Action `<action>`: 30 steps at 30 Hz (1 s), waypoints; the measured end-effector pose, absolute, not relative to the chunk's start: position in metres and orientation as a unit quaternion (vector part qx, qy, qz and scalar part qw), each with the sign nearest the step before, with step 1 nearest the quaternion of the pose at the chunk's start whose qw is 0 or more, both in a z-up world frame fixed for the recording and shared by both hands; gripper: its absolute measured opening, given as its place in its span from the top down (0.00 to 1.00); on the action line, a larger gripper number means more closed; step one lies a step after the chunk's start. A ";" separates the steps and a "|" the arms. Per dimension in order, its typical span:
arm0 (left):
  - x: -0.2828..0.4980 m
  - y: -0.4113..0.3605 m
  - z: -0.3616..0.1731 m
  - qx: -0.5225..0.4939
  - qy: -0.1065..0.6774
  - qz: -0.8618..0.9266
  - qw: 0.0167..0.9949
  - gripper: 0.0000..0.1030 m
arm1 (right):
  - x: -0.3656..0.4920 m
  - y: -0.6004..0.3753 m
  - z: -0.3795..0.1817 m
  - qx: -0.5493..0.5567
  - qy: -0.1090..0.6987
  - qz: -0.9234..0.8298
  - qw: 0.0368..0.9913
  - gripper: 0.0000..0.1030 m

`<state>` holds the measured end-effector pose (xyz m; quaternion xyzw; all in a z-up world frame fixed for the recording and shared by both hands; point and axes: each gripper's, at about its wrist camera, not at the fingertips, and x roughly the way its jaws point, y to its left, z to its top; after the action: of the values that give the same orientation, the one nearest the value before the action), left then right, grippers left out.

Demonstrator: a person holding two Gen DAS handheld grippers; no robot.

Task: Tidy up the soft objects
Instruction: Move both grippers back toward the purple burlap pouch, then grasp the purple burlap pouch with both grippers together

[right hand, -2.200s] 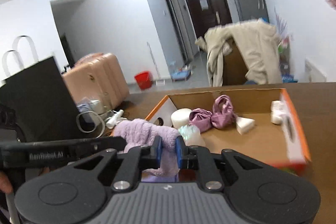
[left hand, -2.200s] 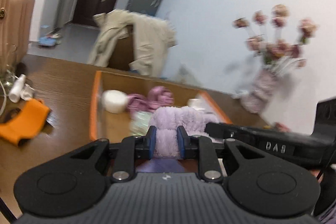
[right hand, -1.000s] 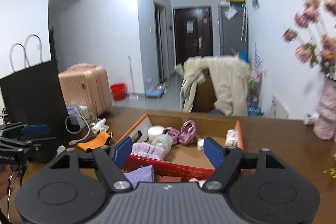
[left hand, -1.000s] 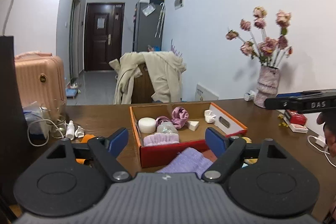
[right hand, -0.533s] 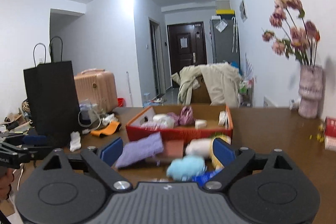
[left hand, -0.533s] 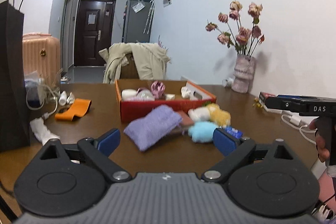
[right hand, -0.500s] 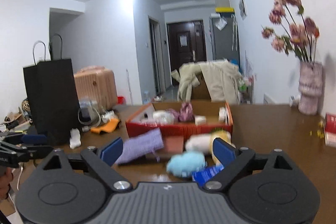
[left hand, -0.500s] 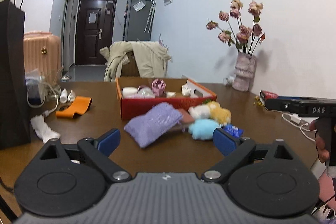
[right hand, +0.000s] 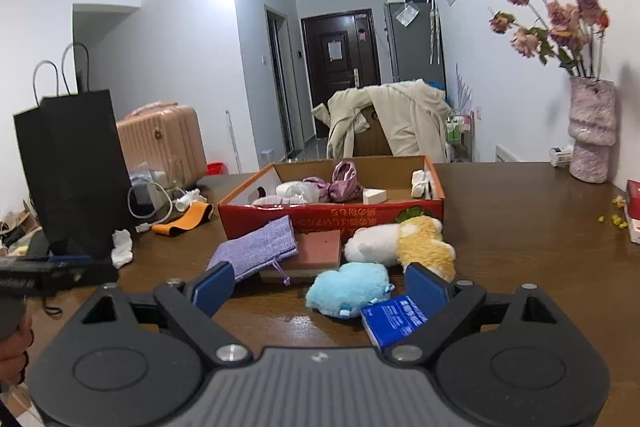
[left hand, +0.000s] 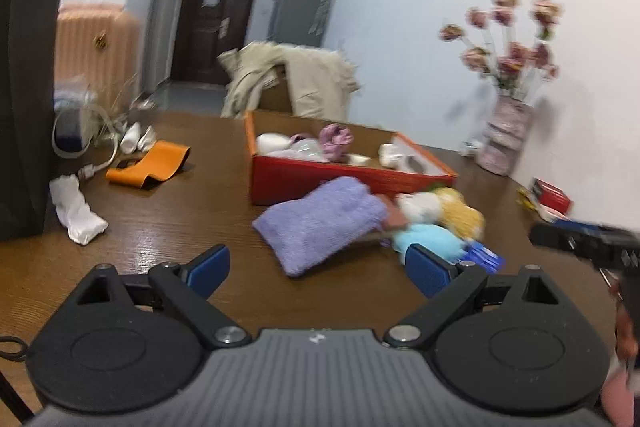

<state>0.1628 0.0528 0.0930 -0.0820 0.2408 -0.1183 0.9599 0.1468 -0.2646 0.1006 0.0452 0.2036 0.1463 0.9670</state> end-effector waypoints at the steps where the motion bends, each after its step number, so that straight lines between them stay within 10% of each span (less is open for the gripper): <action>1: 0.174 0.055 0.091 -0.090 0.246 -0.113 0.959 0.09 | 0.155 -0.261 0.099 0.042 0.207 0.147 0.966 0.11; 12: 0.289 0.058 0.042 -0.167 0.307 -0.122 0.929 0.25 | 0.283 -0.198 0.074 0.020 0.241 0.193 0.951 0.20; 20: 0.302 0.066 0.019 -0.208 0.326 -0.143 0.911 0.36 | 0.336 -0.163 0.039 0.010 0.271 0.202 0.941 0.55; 24: 0.306 0.064 0.015 -0.212 0.339 -0.163 0.902 0.67 | 0.328 -0.157 0.032 -0.015 0.253 0.200 0.946 0.67; 30: 0.302 0.059 0.018 -0.193 0.334 -0.162 0.908 0.80 | 0.321 -0.151 0.031 -0.034 0.232 0.204 0.950 0.79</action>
<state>0.3025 0.0593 0.0184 -0.1926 0.3340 -0.1622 0.9083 0.3213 -0.1514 0.0309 -0.0339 0.2316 0.2045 0.9505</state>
